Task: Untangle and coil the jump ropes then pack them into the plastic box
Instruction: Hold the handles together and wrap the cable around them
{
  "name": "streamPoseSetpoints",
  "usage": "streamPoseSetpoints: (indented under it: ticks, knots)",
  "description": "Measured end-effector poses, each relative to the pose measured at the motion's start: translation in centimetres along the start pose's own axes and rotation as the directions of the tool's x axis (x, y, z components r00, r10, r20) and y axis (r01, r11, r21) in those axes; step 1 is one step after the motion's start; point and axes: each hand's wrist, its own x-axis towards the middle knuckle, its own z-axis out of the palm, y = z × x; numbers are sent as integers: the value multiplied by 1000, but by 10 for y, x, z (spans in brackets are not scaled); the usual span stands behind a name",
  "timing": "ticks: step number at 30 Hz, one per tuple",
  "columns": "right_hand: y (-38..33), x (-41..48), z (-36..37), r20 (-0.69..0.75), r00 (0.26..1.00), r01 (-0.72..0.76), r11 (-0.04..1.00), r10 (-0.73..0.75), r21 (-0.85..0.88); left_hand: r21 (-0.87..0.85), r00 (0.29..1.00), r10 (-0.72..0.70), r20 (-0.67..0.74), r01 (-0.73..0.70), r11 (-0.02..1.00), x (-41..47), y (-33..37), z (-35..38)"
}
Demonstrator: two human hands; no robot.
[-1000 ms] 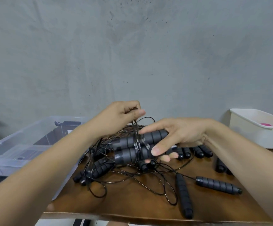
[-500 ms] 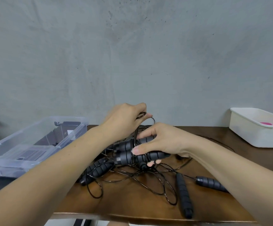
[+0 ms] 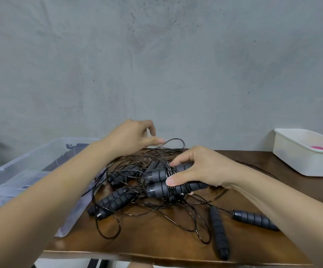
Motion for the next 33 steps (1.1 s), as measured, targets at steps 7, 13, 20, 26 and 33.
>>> streamPoseSetpoints:
  ticks: [7, 13, 20, 26, 33]
  knots:
    - [-2, 6, -12, 166, 982, -100, 993, 88, 69, -242, 956, 245, -159, -278, 930, -26, 33, -5]
    - [-7, 5, -29, 137, 984, -123, 992, 118, 27, -382, 927, 375, -25, -356, 853, -48, 56, 2]
    - [-17, -1, -42, 160, 984, -95, 994, 85, 56, -213, 908, 406, -101, -418, 883, -39, 43, 8]
    - [-9, -6, -48, 171, 980, -114, 992, 103, 52, -564, 982, 180, -51, -177, 806, -24, 30, -3]
    - [-8, -13, -52, 111, 992, -61, 996, 53, 68, -442, 996, -58, -62, 25, 897, 6, -13, 28]
